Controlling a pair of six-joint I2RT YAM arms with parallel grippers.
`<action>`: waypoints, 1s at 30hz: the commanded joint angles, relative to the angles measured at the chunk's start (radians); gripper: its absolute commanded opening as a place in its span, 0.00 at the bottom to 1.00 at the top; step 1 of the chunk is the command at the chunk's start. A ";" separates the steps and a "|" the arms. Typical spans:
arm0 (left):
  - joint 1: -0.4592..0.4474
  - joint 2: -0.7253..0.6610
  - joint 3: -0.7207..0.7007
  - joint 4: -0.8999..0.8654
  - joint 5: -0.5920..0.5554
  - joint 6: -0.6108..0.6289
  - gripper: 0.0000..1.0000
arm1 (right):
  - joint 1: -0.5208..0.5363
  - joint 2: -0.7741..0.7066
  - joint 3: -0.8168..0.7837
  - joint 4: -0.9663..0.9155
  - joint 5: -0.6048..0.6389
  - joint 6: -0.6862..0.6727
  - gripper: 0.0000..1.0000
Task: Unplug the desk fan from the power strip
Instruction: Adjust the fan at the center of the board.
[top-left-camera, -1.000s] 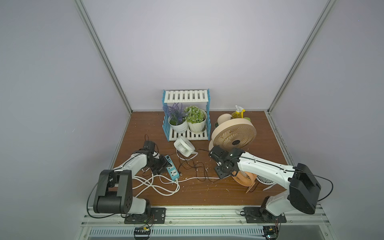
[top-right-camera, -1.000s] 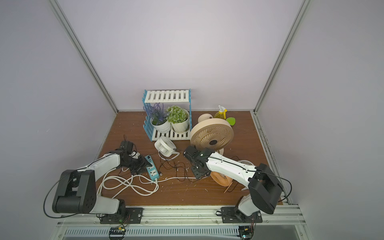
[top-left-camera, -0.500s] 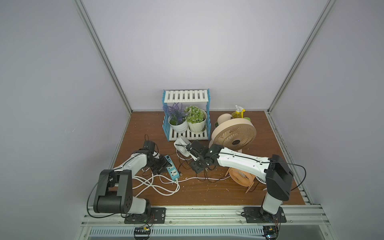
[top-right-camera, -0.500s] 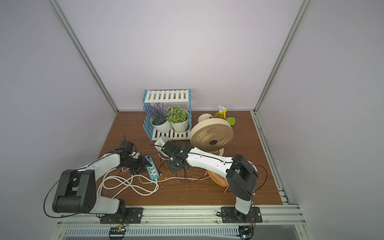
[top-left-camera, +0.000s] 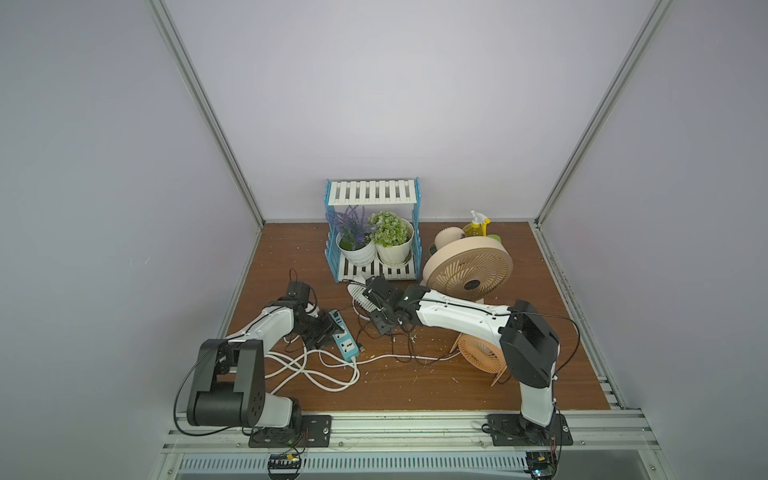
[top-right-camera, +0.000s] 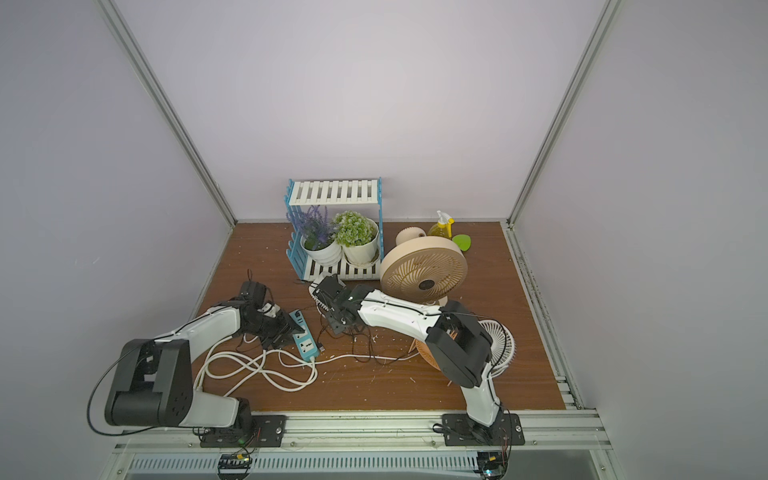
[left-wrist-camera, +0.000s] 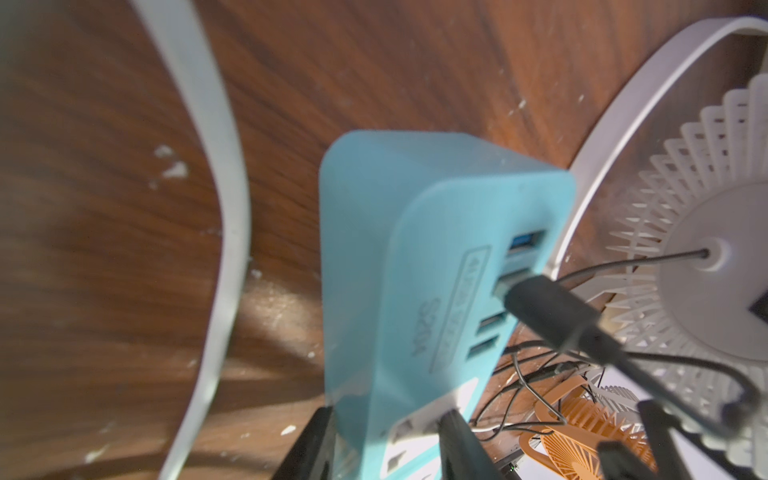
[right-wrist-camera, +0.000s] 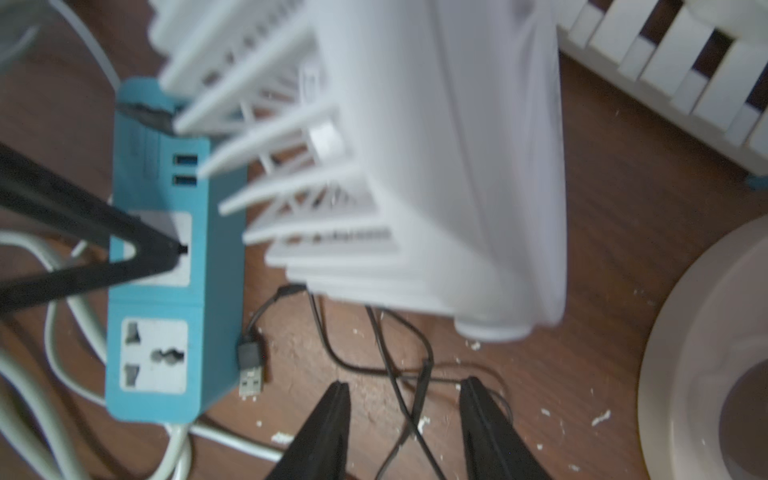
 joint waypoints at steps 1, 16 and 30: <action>0.027 0.075 -0.057 -0.006 -0.266 -0.006 0.43 | -0.010 0.061 0.079 -0.006 0.070 -0.016 0.46; 0.014 -0.057 -0.029 -0.051 -0.255 -0.029 0.46 | 0.019 -0.108 0.070 -0.055 -0.023 -0.131 0.50; 0.071 -0.304 0.220 -0.300 -0.412 -0.117 0.66 | 0.140 0.143 0.317 -0.087 -0.105 -0.103 0.73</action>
